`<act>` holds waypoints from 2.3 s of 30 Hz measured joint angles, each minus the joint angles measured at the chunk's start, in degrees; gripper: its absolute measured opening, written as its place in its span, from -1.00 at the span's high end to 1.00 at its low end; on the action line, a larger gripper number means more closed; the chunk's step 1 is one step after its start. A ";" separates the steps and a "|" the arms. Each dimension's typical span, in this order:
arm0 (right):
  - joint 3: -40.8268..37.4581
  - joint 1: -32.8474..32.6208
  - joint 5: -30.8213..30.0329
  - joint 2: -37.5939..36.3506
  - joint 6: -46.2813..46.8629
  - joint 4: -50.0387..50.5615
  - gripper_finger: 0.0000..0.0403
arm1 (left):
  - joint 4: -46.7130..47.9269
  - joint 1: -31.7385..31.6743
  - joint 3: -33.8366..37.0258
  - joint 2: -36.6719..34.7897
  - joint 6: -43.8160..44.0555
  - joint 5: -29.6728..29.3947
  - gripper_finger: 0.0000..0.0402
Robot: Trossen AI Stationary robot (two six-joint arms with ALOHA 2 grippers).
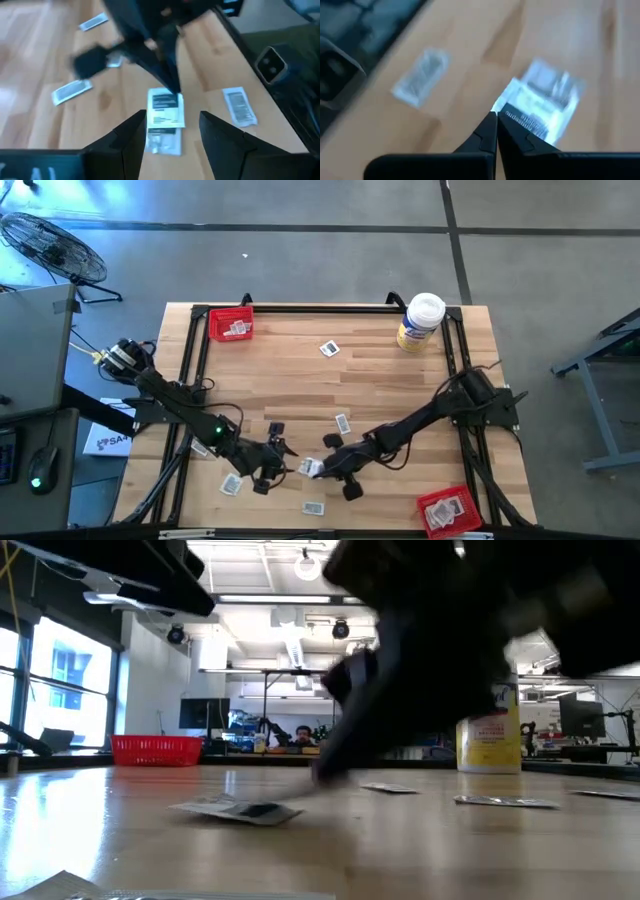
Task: Pick & Place First Aid Supplies
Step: Put the white and gray towelette pack into the bottom red bin
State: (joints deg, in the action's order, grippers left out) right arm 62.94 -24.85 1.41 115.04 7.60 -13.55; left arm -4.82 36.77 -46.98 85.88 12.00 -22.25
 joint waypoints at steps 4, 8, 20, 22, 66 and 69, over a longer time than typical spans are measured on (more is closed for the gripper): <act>0.20 -0.01 -1.74 -4.16 2.76 -0.20 0.99 | -7.20 0.00 0.00 3.05 -5.24 2.21 0.11; 0.17 -0.04 -3.38 -8.32 7.08 0.04 0.99 | -9.90 -0.01 0.00 5.72 -8.90 -0.19 0.11; 0.20 -0.40 -5.36 -14.12 13.16 2.72 0.99 | -13.90 -0.18 -0.04 6.02 -13.72 -2.71 0.11; 0.20 -0.70 -5.36 -14.12 13.09 2.08 0.99 | -14.52 -0.58 -0.04 6.02 -13.72 -3.73 0.11; -0.19 -42.20 -10.20 -28.79 60.03 54.94 1.00 | -20.14 -2.71 -0.08 6.04 -8.71 -8.02 0.11; -2.51 -43.25 -9.06 -27.69 63.61 51.91 1.00 | -21.54 -2.69 -0.11 6.04 -8.67 -8.29 0.11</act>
State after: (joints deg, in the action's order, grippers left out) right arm 60.43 -68.10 -7.65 87.35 71.21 38.37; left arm -26.36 34.08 -47.09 91.92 3.33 -30.54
